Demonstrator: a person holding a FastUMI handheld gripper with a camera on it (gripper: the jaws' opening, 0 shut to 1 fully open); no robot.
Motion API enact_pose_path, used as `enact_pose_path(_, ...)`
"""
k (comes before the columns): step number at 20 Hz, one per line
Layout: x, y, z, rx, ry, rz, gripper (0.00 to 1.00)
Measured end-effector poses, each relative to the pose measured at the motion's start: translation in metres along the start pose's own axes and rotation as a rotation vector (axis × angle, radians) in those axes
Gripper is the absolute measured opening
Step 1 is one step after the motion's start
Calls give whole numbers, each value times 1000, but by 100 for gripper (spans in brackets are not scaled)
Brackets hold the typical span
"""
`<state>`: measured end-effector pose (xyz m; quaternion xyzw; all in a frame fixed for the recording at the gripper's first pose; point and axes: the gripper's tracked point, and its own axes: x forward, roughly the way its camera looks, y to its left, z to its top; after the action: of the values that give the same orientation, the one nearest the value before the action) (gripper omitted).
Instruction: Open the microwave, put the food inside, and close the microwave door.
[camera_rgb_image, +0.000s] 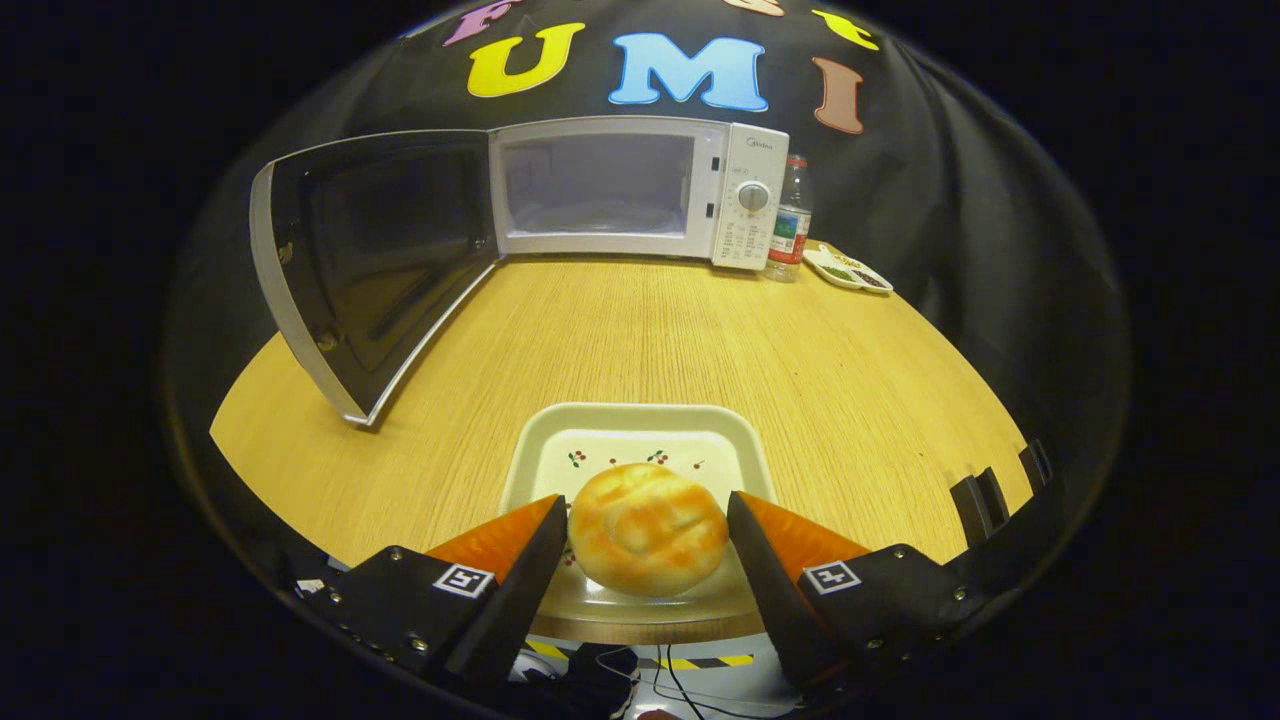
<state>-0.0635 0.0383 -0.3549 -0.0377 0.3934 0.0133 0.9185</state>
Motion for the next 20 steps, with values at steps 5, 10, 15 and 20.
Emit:
enact_pose_path(5, 3, 0, -7, 27, 33, 10, 95)
enact_pose_path(10, -1, -2, -2, 61, 17, 21, 73)
enact_pose_path(15, -3, 2, 36, 142, -51, 55, 73)
enact_pose_path(20, 0, 17, 101, 238, -153, 125, 72)
